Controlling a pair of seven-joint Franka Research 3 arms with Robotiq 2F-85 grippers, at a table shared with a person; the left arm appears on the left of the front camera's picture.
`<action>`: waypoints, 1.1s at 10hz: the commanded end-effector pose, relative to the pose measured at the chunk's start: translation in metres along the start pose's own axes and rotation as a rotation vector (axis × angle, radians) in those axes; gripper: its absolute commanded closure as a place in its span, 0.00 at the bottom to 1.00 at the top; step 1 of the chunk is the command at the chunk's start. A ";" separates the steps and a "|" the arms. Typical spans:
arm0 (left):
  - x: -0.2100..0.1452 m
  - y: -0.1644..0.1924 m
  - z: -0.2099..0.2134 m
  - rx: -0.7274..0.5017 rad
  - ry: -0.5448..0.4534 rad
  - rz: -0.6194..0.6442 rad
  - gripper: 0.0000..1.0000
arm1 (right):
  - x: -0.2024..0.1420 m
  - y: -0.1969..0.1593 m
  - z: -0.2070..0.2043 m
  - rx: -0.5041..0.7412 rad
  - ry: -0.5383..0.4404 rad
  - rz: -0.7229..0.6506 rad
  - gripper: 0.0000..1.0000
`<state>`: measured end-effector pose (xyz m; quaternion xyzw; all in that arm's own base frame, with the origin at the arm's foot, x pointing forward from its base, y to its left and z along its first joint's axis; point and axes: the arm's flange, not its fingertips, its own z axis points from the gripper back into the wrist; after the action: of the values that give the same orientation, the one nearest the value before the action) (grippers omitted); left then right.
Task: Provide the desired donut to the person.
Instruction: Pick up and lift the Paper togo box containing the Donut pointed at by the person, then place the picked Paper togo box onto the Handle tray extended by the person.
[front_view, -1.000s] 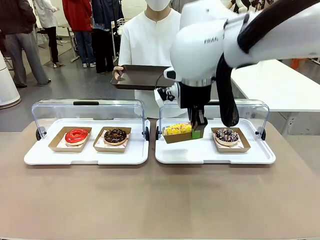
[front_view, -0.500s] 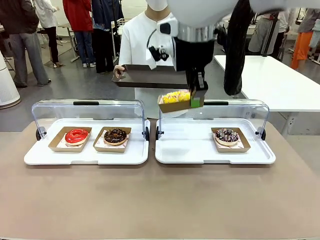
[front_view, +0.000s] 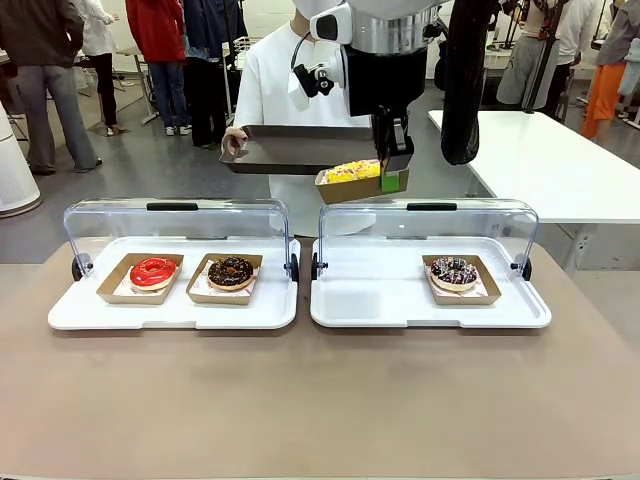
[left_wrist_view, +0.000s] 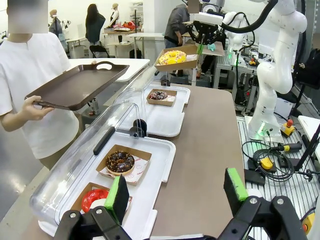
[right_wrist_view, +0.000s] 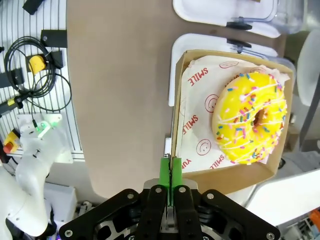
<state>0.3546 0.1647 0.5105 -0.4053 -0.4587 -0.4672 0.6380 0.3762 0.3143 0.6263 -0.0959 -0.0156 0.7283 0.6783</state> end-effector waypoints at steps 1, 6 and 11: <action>0.001 -0.001 0.002 -0.001 -0.007 -0.004 0.00 | -0.001 0.006 0.004 -0.010 -0.002 0.000 1.00; 0.001 -0.001 0.002 -0.001 -0.007 -0.004 0.00 | -0.001 0.006 0.004 -0.010 -0.002 0.000 1.00; 0.001 -0.001 0.002 -0.001 -0.007 -0.004 0.00 | -0.001 0.006 0.004 -0.010 -0.002 0.000 1.00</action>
<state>0.3546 0.1647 0.5105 -0.4053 -0.4587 -0.4672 0.6380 0.3727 0.3152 0.6298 -0.0976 -0.0192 0.7294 0.6768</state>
